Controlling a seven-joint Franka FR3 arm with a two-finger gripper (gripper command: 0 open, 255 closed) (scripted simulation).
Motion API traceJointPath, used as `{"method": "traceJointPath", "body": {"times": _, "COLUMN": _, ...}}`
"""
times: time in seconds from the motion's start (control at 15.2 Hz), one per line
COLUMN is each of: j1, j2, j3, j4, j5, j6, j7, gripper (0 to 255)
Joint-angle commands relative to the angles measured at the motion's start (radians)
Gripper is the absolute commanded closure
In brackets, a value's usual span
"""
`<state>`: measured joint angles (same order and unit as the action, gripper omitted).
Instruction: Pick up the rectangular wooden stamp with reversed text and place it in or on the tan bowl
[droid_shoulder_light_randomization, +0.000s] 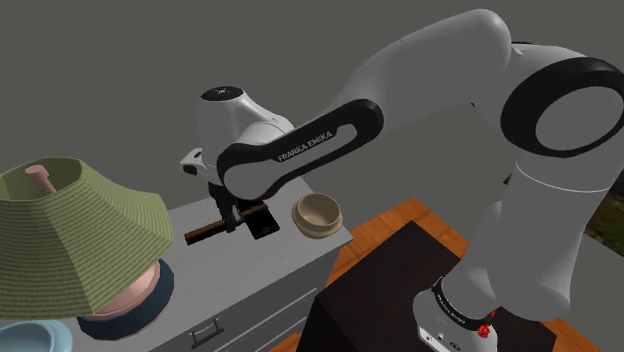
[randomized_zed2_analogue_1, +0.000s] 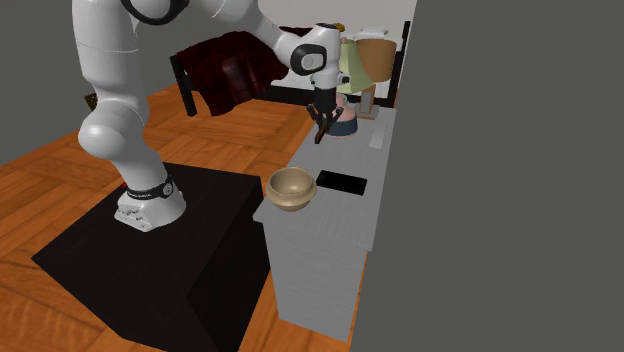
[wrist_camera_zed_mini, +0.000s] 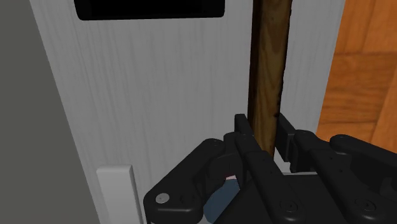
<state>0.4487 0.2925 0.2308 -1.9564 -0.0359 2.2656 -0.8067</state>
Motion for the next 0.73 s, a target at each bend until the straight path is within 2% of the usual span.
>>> {"method": "traceJointPath", "body": {"times": 0.0, "j1": -0.001, "j2": -0.017, "j3": 0.002, "j4": 0.007, "j5": 0.005, "j6": -0.023, "j7": -0.002, "gripper": 255}}
{"method": "traceJointPath", "body": {"times": 0.26, "j1": -0.003, "j2": -0.039, "j3": 0.004, "j4": 0.024, "j5": 0.011, "j6": -0.063, "j7": -0.005, "gripper": 255}}
{"method": "traceJointPath", "body": {"times": 0.66, "j1": -0.077, "j2": -0.205, "j3": -0.026, "j4": -0.198, "j5": 0.065, "j6": -0.006, "j7": -0.135, "gripper": 255}}
